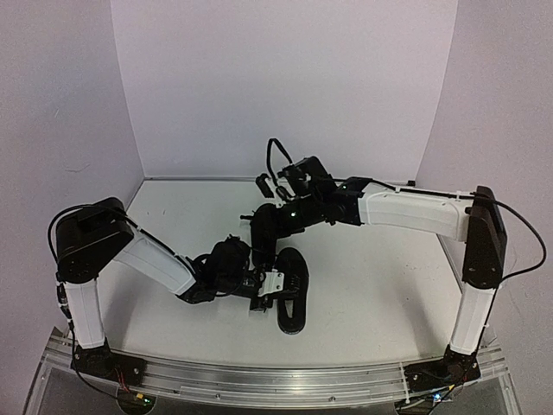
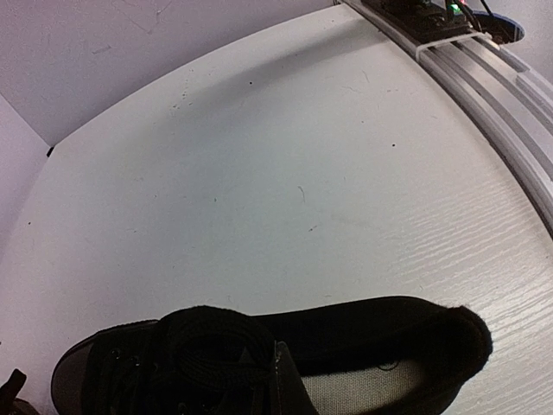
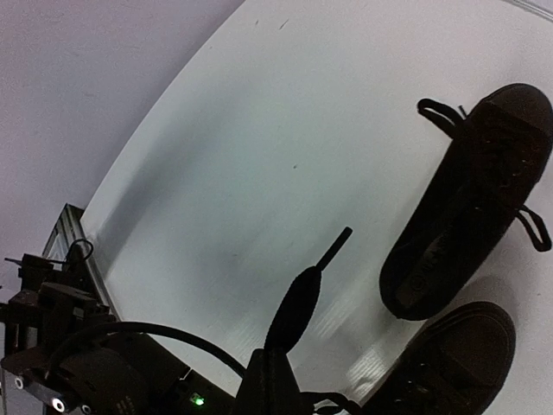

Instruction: Tie the shoes

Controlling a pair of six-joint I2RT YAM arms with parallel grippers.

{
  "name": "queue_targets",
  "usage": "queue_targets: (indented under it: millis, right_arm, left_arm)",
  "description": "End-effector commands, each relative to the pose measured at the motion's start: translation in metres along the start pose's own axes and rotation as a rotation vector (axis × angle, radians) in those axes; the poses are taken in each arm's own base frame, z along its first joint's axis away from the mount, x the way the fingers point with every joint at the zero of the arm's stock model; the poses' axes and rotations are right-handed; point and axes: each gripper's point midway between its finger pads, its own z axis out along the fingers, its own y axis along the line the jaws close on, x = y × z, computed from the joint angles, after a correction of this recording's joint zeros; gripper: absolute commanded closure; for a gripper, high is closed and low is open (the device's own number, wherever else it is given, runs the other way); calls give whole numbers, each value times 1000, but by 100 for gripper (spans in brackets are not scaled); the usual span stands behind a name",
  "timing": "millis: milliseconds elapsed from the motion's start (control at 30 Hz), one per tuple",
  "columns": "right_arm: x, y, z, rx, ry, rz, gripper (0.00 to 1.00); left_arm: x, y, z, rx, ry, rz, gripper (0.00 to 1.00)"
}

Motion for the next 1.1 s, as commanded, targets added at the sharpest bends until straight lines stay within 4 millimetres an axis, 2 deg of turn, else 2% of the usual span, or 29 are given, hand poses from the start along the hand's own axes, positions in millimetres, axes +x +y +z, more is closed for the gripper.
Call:
queue_targets:
  millis: [0, 167, 433, 500, 533, 600, 667, 800, 967, 1067]
  right_arm:
    - [-13, 29, 1, -142, 10, -38, 100]
    - [3, 33, 17, -203, 94, -14, 100]
    - [32, 35, 40, -276, 232, 39, 100]
    - [38, 37, 42, -300, 264, 35, 96]
    - [41, 37, 42, -306, 277, 31, 92]
    - [38, 39, 38, -309, 270, 17, 81]
    - [30, 39, 32, -296, 246, 8, 67]
    - [9, 34, 14, -301, 196, 11, 52]
    - [-22, 19, -24, -301, 110, 8, 39]
    - [-25, 5, -41, -281, 86, 10, 39]
  left_arm:
    - [-8, -2, -1, -9, 41, 134, 100]
    - [3, -13, 7, -12, 126, 243, 100]
    - [3, -20, 9, -17, 139, 267, 100]
    - [2, -20, 10, -19, 139, 267, 100]
    - [3, -20, 9, -20, 140, 266, 100]
    - [3, -21, 9, -21, 141, 264, 100]
    - [3, -21, 9, -20, 141, 258, 100]
    - [2, -21, 9, -19, 136, 247, 100]
    - [3, -22, 10, -17, 139, 242, 100]
    - [2, -22, 10, -19, 133, 227, 100]
